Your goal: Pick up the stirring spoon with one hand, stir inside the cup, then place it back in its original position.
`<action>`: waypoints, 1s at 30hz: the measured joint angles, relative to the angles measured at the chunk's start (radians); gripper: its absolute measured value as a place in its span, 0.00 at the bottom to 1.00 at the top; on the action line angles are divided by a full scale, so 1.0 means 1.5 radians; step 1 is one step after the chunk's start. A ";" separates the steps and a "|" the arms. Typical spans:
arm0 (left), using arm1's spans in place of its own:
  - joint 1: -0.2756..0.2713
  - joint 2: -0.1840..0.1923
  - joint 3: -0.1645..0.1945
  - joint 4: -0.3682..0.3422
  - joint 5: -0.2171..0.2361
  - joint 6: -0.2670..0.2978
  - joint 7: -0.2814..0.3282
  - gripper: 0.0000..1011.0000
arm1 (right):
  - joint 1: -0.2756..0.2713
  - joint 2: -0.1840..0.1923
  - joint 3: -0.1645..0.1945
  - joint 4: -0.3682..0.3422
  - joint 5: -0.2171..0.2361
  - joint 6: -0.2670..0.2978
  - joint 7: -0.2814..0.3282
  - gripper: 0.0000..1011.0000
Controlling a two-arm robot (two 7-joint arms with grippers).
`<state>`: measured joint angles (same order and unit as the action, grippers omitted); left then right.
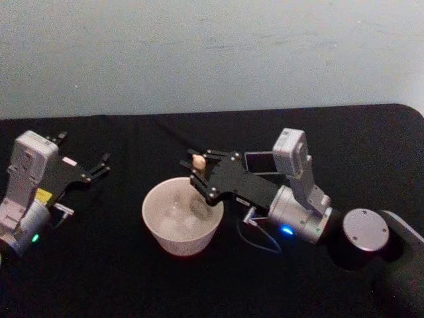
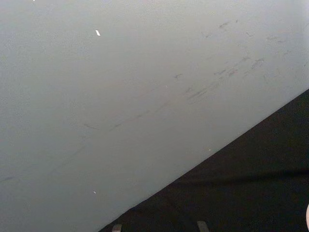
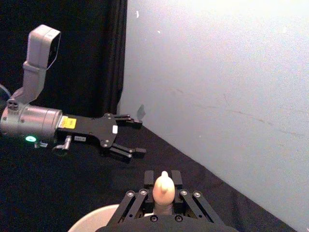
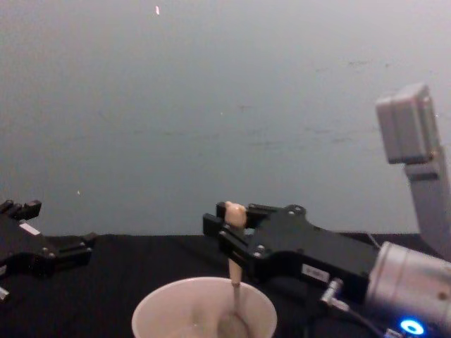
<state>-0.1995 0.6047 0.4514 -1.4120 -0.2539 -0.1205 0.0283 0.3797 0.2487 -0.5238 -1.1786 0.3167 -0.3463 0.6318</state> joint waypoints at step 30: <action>0.000 0.000 0.000 0.000 0.000 0.000 0.000 0.99 | -0.018 -0.017 -0.031 -0.035 0.015 0.018 -0.002 0.21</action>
<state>-0.1995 0.6047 0.4514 -1.4119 -0.2539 -0.1205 0.0282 0.3530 0.2235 -0.5705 -1.2304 0.3394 -0.3187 0.6285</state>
